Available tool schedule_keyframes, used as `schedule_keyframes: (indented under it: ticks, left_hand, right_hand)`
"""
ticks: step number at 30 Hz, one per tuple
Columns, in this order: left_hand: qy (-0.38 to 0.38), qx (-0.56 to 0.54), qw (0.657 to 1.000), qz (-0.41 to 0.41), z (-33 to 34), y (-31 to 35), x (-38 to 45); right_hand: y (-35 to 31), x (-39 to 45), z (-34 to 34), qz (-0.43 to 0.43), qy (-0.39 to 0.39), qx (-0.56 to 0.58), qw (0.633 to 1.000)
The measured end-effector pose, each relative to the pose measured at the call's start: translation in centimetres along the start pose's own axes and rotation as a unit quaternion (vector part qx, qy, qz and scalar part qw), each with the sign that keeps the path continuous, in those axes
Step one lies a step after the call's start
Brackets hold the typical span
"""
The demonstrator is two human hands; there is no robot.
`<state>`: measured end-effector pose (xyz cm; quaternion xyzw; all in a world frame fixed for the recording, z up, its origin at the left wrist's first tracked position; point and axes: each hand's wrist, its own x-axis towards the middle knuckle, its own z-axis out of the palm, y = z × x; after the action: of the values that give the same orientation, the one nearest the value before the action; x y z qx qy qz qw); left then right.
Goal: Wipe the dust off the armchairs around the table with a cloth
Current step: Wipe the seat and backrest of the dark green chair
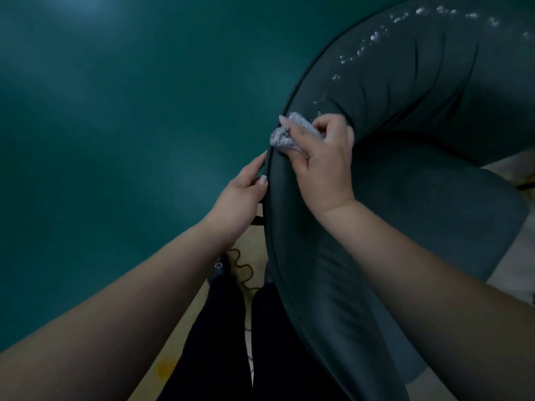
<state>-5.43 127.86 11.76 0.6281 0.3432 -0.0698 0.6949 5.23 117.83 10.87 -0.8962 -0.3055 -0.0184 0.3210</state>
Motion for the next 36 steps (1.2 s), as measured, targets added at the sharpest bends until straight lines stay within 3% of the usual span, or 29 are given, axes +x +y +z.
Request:
schedule_keyframes:
  ticks: [6, 11, 18, 25, 31, 36]
  left_hand:
    - [-0.034, 0.008, 0.999, -0.006, -1.0, 0.5, 1.4]
    - [-0.054, 0.028, 0.998, 0.007, -1.5, 1.8, 3.2]
    - [-0.128, 0.070, 0.989, 0.005, -2.4, 2.9, 5.4]
    - [-0.195, 0.071, 0.978, 0.020, -3.1, 3.1, 6.8]
    - [-0.223, 0.061, 0.972, 0.029, -3.4, 4.0, 8.6]
    - [-0.253, 0.081, 0.963, 0.041, -3.6, 5.2, 10.5]
  right_hand:
    - [-0.2, -3.4, -0.3, 0.035, -0.007, 0.026, 0.999]
    - [-0.1, 1.9, 0.5, 0.033, 0.013, -0.016, 0.999]
    - [-1.4, -1.6, 0.6, 0.115, 0.047, 0.001, 0.992]
    - [-0.4, 5.6, 0.7, 0.152, 0.048, -0.017, 0.987]
    - [-0.8, 1.5, 0.7, 0.126, 0.062, -0.017, 0.990]
    - [1.8, 7.3, 0.4, 0.115, 0.075, -0.029, 0.990]
